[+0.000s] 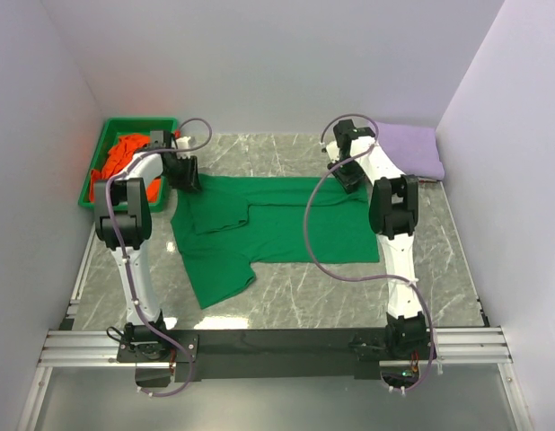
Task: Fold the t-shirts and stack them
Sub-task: Fold the tshirt
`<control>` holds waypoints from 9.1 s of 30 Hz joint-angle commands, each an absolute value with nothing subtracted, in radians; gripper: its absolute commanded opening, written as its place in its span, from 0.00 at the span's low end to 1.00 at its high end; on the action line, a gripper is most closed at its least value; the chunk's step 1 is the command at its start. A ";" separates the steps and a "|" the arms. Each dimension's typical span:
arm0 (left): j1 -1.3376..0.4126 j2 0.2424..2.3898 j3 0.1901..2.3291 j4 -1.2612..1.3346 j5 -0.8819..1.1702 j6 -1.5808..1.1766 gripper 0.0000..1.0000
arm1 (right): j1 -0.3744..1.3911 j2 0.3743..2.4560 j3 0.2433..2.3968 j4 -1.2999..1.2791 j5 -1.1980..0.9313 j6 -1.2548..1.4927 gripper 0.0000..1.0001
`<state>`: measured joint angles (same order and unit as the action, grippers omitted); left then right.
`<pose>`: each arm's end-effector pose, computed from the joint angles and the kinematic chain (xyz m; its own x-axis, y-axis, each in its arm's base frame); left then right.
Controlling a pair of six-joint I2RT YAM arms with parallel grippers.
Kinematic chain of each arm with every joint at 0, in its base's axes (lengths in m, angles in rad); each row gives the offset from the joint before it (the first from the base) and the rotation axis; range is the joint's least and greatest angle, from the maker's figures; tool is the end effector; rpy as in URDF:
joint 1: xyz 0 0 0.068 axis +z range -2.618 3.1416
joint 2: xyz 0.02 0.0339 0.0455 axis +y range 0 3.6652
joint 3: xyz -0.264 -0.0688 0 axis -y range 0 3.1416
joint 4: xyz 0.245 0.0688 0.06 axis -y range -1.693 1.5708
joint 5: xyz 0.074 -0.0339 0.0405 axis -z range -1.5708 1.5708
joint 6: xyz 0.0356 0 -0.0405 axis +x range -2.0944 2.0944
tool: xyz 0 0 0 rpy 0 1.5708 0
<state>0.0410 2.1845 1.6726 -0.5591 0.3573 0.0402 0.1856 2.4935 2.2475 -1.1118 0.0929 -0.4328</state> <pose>0.4666 0.0067 0.1674 -0.8710 0.0020 -0.4912 0.1642 0.9436 -0.2875 0.4978 0.0901 0.1644 -0.8031 -0.5757 -0.1539 -0.5522 0.8160 -0.1710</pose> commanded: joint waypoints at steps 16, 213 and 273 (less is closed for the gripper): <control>0.055 1.988 1.556 -0.592 0.469 0.067 0.47 | 0.146 2.330 1.980 -1.058 0.041 -0.525 0.30; -0.564 1.253 0.715 -0.974 0.379 0.948 0.50 | 0.210 1.463 0.799 -0.775 0.014 -0.960 0.00; -0.219 1.703 1.563 -1.137 0.354 0.971 0.01 | 0.089 1.839 1.426 -0.966 -0.025 -1.039 0.00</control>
